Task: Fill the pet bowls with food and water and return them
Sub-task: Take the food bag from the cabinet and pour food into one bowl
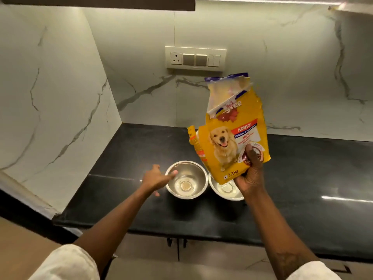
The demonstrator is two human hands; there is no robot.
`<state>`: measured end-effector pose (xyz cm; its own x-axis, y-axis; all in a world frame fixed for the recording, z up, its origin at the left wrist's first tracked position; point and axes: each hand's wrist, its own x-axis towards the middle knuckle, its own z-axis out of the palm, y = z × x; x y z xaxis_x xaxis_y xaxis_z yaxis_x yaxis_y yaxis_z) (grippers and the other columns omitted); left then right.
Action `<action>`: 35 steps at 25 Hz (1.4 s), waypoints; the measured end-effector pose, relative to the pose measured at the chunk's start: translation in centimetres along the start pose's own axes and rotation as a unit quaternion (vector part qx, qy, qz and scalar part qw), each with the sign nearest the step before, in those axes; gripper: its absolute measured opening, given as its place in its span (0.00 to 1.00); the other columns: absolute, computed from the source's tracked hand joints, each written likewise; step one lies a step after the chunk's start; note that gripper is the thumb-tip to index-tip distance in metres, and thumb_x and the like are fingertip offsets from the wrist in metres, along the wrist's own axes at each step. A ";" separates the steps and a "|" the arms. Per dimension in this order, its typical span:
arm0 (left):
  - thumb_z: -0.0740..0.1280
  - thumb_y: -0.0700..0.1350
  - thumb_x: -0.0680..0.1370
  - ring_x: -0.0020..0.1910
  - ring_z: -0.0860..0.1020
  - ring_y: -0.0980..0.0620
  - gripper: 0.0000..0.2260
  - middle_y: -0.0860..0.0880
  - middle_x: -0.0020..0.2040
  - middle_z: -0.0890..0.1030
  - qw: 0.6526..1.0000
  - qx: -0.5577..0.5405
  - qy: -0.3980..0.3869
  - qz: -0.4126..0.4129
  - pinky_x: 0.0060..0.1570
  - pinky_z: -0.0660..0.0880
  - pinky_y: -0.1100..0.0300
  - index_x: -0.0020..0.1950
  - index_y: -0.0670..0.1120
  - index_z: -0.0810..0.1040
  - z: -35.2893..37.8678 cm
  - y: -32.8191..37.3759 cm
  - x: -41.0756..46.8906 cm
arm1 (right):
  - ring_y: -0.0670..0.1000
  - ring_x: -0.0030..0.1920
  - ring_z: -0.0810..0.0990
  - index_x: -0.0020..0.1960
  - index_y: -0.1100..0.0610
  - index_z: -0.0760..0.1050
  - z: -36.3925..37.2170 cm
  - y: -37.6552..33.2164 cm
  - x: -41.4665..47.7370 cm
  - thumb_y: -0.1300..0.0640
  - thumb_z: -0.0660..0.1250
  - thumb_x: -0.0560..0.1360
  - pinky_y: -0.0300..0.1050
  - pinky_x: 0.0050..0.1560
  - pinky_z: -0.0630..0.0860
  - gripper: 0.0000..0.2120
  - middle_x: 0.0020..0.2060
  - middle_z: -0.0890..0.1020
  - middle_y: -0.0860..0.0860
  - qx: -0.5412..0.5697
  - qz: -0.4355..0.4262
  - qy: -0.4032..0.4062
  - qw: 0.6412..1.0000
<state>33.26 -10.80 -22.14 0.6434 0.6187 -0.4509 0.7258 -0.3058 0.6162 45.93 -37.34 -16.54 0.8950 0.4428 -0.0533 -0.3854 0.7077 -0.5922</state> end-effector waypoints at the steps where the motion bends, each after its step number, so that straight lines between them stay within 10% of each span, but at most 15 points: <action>1: 0.74 0.66 0.73 0.46 0.88 0.38 0.45 0.37 0.62 0.80 0.998 -0.030 -0.043 -0.024 0.27 0.82 0.52 0.80 0.44 0.61 0.6 -0.3 0.6 | 0.64 0.76 0.71 0.80 0.54 0.68 -0.3 0.5 0.1 0.54 0.75 0.76 0.70 0.73 0.69 0.34 0.75 0.74 0.58 -0.009 0.008 0.021 1.000; 7: 0.62 0.31 0.75 0.32 0.87 0.41 0.18 0.40 0.47 0.85 0.979 -0.181 -0.092 -0.002 0.33 0.86 0.48 0.63 0.39 0.81 1.3 -1.1 1.5 | 0.64 0.72 0.76 0.75 0.54 0.74 -2.4 1.5 0.5 0.61 0.61 0.83 0.67 0.67 0.76 0.21 0.70 0.79 0.58 -0.092 0.003 0.057 0.994; 15: 0.65 0.32 0.77 0.37 0.88 0.44 0.13 0.40 0.46 0.86 0.975 -0.201 -0.078 0.056 0.34 0.85 0.52 0.49 0.51 0.78 -1.9 1.0 -0.7 | 0.69 0.74 0.72 0.79 0.58 0.68 -3.0 0.9 3.3 0.62 0.64 0.81 0.78 0.70 0.68 0.26 0.74 0.73 0.65 -0.139 0.024 0.053 0.989; 35: 0.65 0.34 0.82 0.45 0.88 0.45 0.14 0.43 0.52 0.84 0.966 -0.232 -0.077 0.085 0.40 0.86 0.51 0.63 0.49 0.73 -2.2 2.6 -1.2 | 0.66 0.61 0.84 0.68 0.59 0.79 -0.3 -2.9 6.2 0.68 0.74 0.72 0.67 0.57 0.82 0.25 0.62 0.84 0.64 -0.307 0.001 -0.040 0.951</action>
<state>33.82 -10.78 -18.60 0.7982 0.4615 -0.3872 0.4427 -0.0134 0.8966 52.67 -36.87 -15.41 0.8654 0.5010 -0.0082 -0.1610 0.2624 -0.9514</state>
